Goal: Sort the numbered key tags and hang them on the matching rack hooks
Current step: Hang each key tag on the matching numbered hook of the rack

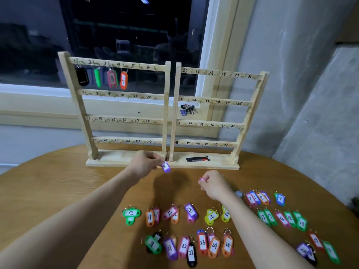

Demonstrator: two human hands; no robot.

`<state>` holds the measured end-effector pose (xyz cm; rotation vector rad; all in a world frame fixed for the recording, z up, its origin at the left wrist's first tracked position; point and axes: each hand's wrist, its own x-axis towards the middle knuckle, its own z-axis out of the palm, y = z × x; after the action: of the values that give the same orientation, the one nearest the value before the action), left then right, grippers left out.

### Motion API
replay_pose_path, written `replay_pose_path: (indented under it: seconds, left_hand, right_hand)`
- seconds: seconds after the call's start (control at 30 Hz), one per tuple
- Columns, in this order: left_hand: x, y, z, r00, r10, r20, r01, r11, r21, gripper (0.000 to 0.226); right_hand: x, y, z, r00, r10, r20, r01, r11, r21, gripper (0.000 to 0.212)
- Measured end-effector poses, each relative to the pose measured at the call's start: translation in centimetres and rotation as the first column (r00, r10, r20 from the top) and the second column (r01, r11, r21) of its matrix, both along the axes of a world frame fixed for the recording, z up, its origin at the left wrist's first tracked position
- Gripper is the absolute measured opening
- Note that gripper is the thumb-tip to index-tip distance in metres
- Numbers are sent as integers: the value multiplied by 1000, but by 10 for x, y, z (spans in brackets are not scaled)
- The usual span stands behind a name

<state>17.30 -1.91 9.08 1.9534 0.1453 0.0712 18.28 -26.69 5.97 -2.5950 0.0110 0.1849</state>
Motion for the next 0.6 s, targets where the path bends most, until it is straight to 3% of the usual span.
replay_pose_path:
  seconds: [0.2, 0.4, 0.5, 0.6]
  left_hand:
    - [-21, 25, 40, 997, 3, 83, -2, 1000, -12, 16]
    - [-36, 37, 76, 987, -21, 162, 23, 1000, -15, 17]
    - [-40, 46, 93, 980, -20, 197, 20, 1000, 0, 17]
    - [-43, 55, 111, 976, -23, 217, 15, 999, 35, 19]
  right_hand:
    - [-10, 44, 43, 992, 78, 103, -111, 925, 363, 29]
    - [-22, 77, 91, 983, 154, 102, -183, 730, 659, 29]
    - [-26, 91, 113, 980, 178, 89, -185, 648, 739, 23]
    - [-23, 102, 126, 977, 181, 113, -204, 644, 737, 22]
